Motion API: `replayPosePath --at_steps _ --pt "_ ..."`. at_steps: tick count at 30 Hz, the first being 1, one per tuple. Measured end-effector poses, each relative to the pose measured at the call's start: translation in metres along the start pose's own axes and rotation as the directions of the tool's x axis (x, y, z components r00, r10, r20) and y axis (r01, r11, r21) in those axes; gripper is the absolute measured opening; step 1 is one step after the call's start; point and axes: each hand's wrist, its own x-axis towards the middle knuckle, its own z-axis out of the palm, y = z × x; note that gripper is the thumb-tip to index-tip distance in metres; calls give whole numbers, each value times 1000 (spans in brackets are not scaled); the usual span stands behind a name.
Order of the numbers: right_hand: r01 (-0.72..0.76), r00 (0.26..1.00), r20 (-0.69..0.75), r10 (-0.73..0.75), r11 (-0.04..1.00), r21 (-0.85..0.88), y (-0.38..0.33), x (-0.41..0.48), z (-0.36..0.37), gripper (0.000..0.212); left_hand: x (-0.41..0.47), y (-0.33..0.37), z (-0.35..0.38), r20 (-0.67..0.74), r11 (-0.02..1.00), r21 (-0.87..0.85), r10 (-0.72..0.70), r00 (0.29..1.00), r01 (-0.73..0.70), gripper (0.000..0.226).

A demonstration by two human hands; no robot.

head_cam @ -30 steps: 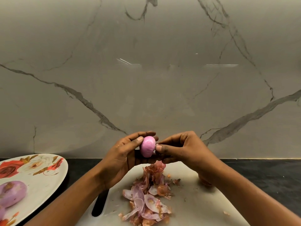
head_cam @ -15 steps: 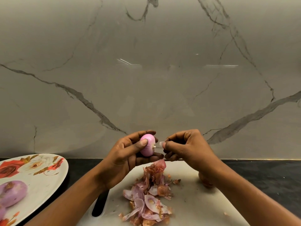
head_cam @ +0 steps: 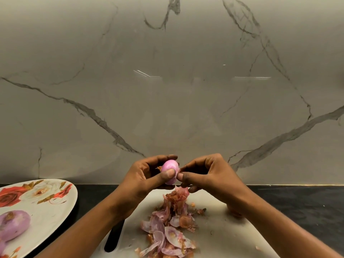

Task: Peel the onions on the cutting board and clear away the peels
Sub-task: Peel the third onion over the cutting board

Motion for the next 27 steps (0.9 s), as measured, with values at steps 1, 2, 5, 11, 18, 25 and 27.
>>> replayPosePath --at_steps 1,2,5,11,18,25,27 --pt "9 1000 -5 -9 1000 -23 0 0 0 12 0 0 0 -12 1000 20 -1 1000 1 46" --pt "15 1000 -11 -15 999 -37 1 0 1 11 1 0 1 -18 999 32 -2 1000 3 46" --pt "26 999 -43 -28 998 -60 3 0 2 9 1 0 1 -18 999 38 9 1000 -8 59" --pt "43 995 -81 -53 991 -127 3 -1 6 10 2 -5 2 -10 999 33 6 1000 -5 55" --pt "46 983 -173 -59 996 -82 5 2 2 14 6 2 -8 -3 990 -144 3 1000 -3 41" --pt "103 992 -65 -110 990 -101 7 -1 6 25 5 3 -12 47 981 -192 -7 999 16 46" --pt "130 989 -50 -137 984 -123 7 1 7 28 3 7 -15 8 988 -151 -7 1000 8 43"
